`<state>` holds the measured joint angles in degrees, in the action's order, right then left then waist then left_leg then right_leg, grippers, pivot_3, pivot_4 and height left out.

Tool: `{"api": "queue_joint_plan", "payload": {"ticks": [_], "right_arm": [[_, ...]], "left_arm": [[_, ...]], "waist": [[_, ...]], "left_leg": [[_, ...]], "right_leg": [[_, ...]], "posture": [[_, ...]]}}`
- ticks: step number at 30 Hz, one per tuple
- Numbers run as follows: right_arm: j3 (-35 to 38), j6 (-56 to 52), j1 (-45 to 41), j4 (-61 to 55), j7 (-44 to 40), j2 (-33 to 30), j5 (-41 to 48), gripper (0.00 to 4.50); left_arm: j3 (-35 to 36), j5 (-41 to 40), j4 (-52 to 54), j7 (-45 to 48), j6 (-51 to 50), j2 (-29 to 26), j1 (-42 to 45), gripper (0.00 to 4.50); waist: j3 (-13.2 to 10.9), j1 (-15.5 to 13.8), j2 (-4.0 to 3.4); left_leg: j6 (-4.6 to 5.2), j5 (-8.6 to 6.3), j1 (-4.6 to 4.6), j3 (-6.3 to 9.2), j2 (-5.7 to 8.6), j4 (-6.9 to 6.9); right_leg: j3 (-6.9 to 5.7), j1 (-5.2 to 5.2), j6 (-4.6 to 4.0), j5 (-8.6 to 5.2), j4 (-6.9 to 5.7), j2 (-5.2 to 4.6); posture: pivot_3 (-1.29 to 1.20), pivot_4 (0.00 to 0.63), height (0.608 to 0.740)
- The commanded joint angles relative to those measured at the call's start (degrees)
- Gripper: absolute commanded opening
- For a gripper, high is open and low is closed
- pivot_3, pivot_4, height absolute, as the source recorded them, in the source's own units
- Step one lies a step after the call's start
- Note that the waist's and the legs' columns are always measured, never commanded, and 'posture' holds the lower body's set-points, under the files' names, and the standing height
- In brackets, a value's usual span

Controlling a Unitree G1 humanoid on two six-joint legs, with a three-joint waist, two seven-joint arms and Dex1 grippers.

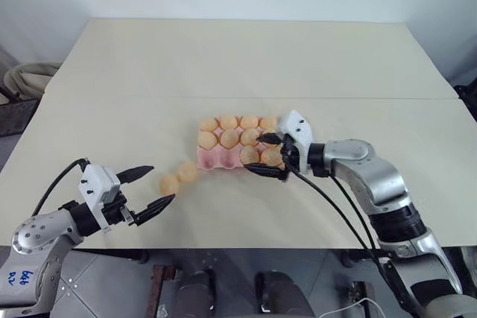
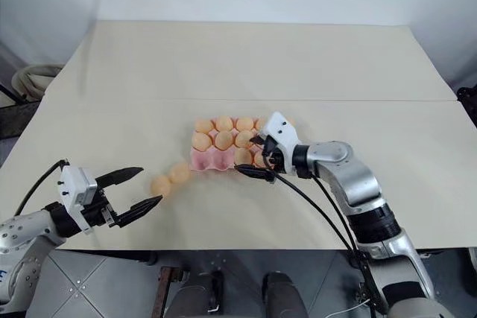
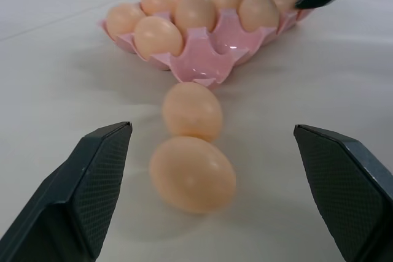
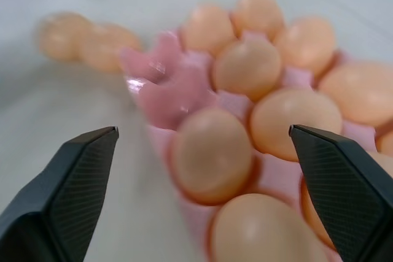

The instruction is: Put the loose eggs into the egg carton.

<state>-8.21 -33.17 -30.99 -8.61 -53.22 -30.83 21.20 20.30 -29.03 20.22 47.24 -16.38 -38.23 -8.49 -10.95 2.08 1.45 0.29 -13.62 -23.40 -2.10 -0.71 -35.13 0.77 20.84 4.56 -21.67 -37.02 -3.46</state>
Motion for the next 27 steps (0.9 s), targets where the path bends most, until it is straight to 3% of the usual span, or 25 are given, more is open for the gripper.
{"api": "queue_joint_plan", "payload": {"ticks": [1,5,10,18,27], "right_arm": [[9.1,9.3,6.9,-3.8,-4.8,-3.8,3.4,4.48],[18.9,19.5,17.6,-2.6,-9.8,-6.4,6.1,4.48],[24.5,25.8,23.8,-0.8,-12.4,-7.3,7.7,4.48],[24.5,34.9,28.0,3.7,-17.9,-9.0,5.9,4.48],[23.6,33.7,27.4,2.1,-17.4,-9.5,7.4,4.48]], "left_arm": [[2.2,-0.8,1.0,-1.1,0.7,0.6,-0.7,4.50],[5.1,-1.1,0.6,-2.9,1.0,1.8,-2.7,4.50],[7.5,-1.7,1.3,-3.3,0.9,3.9,-7.8,4.50],[9.3,-1.1,2.3,-3.3,2.0,5.9,-15.5,4.50],[6.1,-1.2,4.0,-3.9,-2.0,3.6,-11.9,4.50]], "waist": [[0.0,-0.4,0.00],[0.0,-0.5,0.01],[0.0,0.6,0.00],[0.0,0.6,0.00],[0.0,-0.4,-0.01]], "left_leg": [[0.02,-0.01,0.02,0.03,0.00,0.00],[0.06,-0.06,0.09,0.08,0.00,0.00],[0.02,-0.03,0.27,0.01,-0.07,-0.02],[0.01,0.02,0.32,0.02,-0.07,-0.05],[-0.21,-0.10,0.30,0.04,-0.07,-0.03]], "right_leg": [[-0.06,-0.08,0.00,0.00,0.08,-0.01],[-0.18,-0.28,0.00,0.00,0.25,-0.03],[-0.15,-0.37,0.00,0.00,0.11,0.01],[-0.15,-0.42,0.00,0.00,0.08,-0.02],[-0.16,-0.40,-0.07,-0.04,0.14,-0.04]], "posture": [[0.00,0.150,0.740],[0.00,0.150,0.740],[0.00,0.150,0.740],[0.00,0.150,0.740],[0.00,0.150,0.740]]}}
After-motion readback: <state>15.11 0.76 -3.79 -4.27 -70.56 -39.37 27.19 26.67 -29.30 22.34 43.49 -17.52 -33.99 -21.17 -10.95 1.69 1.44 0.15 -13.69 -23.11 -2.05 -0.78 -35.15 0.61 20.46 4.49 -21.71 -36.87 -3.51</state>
